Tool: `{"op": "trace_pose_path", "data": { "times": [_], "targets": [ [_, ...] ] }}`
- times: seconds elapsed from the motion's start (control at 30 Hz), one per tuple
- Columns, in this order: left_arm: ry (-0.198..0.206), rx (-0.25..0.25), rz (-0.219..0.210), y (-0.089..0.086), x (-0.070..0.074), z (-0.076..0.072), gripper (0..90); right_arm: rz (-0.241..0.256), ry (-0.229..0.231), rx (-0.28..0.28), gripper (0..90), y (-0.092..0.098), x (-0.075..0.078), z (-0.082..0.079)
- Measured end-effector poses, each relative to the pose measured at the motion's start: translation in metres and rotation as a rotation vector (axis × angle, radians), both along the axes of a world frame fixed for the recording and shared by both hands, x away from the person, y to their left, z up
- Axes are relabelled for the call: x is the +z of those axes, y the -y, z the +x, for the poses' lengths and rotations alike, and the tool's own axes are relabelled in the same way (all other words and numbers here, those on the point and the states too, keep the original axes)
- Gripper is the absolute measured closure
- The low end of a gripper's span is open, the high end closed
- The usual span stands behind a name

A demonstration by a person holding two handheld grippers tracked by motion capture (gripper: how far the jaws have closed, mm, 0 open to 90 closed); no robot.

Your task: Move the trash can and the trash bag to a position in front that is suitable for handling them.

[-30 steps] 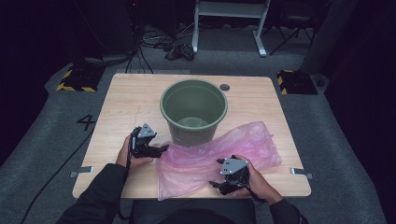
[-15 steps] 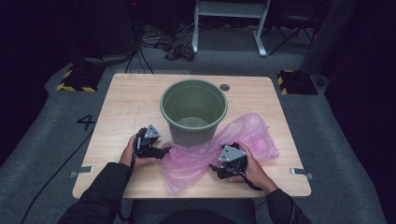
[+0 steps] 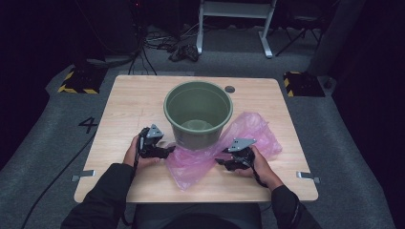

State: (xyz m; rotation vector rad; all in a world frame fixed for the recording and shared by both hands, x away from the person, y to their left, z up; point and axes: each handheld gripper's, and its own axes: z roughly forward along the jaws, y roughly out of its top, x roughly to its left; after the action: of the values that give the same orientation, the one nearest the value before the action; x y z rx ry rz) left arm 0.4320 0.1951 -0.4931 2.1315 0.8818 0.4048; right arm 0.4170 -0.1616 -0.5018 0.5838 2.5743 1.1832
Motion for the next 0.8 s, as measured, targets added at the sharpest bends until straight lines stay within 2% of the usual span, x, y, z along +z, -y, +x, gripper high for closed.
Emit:
{"op": "trace_pose_path", "data": {
  "times": [0.17,0.27,0.37,0.53,0.7,0.8],
  "targets": [
    [0.029,0.000,-0.025,-0.010,0.009,-0.009,23.6,0.021,-0.039,-0.014,70.3,0.007,0.000,0.004],
    [0.028,0.013,-0.040,-0.020,0.015,-0.016,21.0,0.013,-0.036,-0.025,80.5,0.011,0.001,0.004],
    [0.033,0.031,-0.054,-0.032,0.018,-0.026,20.9,-0.005,-0.017,-0.037,83.2,0.013,0.002,0.003],
    [0.019,0.059,-0.012,-0.047,0.014,-0.038,18.6,-0.013,0.003,-0.059,85.2,0.019,0.002,-0.001],
    [0.000,0.107,-0.014,-0.062,0.011,-0.042,18.5,-0.024,0.027,-0.087,86.4,0.031,0.003,-0.005],
    [-0.010,0.126,-0.016,-0.068,0.008,-0.041,18.1,0.001,0.039,-0.091,86.8,0.039,0.006,-0.008]
  ]
}}
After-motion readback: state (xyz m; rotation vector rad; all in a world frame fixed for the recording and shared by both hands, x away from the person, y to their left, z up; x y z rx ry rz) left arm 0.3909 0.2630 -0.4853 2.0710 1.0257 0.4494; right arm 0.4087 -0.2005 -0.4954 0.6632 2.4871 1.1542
